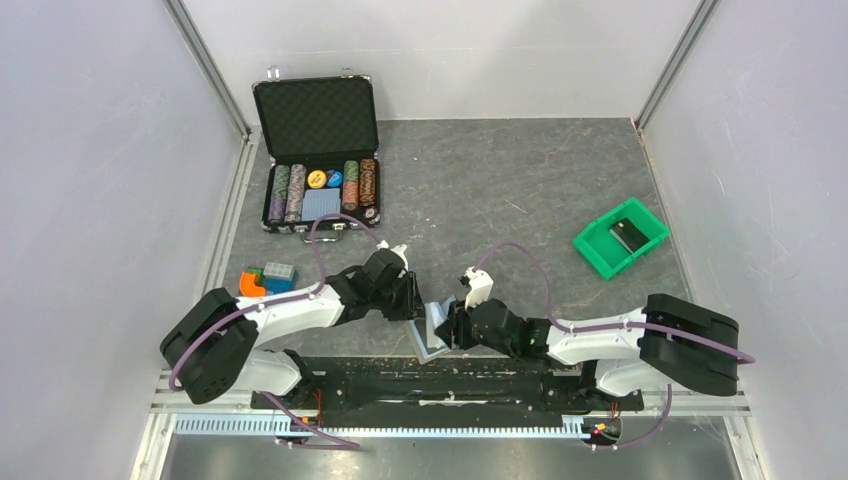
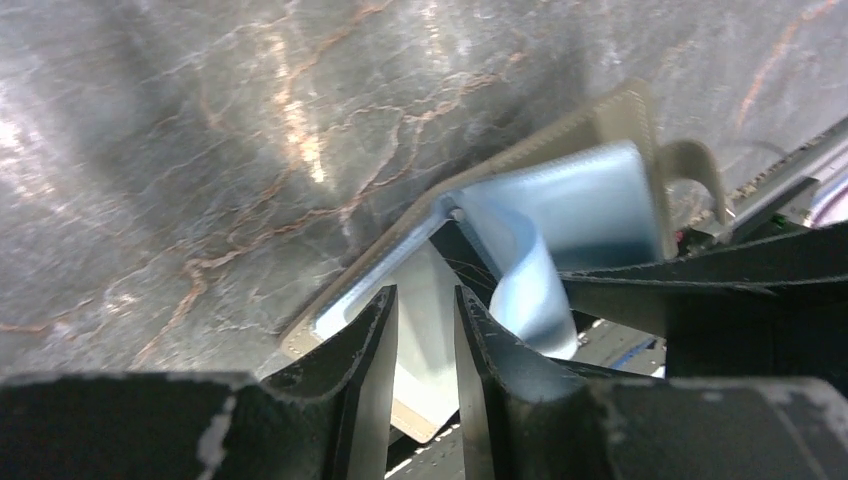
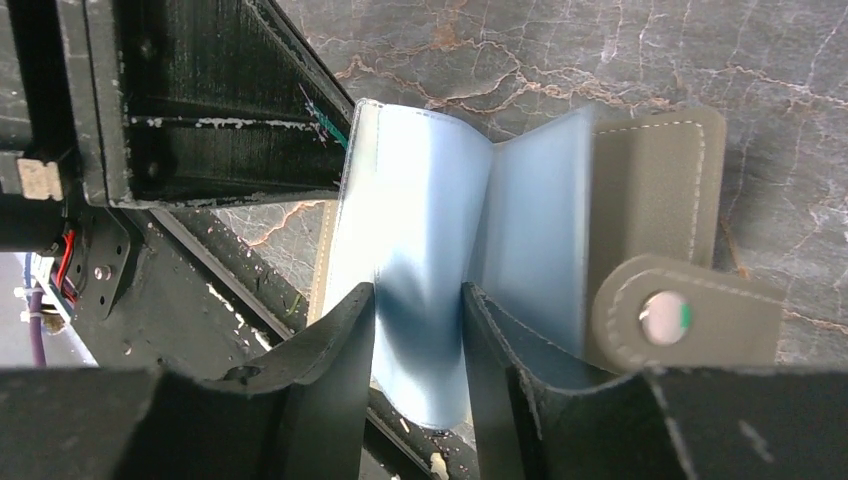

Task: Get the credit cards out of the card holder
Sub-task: Remove the credit card from the card holder.

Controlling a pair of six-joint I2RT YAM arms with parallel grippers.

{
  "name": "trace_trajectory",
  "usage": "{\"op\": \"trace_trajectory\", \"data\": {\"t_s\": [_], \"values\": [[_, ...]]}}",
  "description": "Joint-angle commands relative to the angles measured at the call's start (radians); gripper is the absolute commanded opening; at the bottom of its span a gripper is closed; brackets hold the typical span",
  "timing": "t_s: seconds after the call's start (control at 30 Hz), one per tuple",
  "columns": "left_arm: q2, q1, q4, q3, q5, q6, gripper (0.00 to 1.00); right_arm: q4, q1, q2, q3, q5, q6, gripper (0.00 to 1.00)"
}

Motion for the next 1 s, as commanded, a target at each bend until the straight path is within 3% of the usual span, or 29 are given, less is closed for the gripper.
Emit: {"op": "trace_trajectory", "data": {"t_s": [0.0, 0.3, 0.47, 0.67, 0.97], "values": [[-0.007, -0.003, 0.098, 0.018, 0.080, 0.026, 0.34, 0.046, -0.006, -0.036, 0.005, 0.000, 0.001, 0.43], [-0.032, -0.003, 0.098, 0.026, 0.137, 0.013, 0.34, -0.085, -0.007, -0.129, 0.034, 0.037, -0.042, 0.58], [-0.038, -0.005, 0.098, 0.048, 0.162, 0.008, 0.35, -0.200, -0.006, -0.218, 0.058, 0.070, -0.067, 0.62], [-0.027, -0.011, 0.097, 0.068, 0.183, 0.003, 0.36, -0.289, -0.006, -0.345, 0.073, 0.071, -0.093, 0.61], [0.042, -0.027, 0.194, 0.090, 0.220, -0.018, 0.36, -0.216, -0.004, -0.420, 0.059, -0.114, -0.131, 0.49]]}}
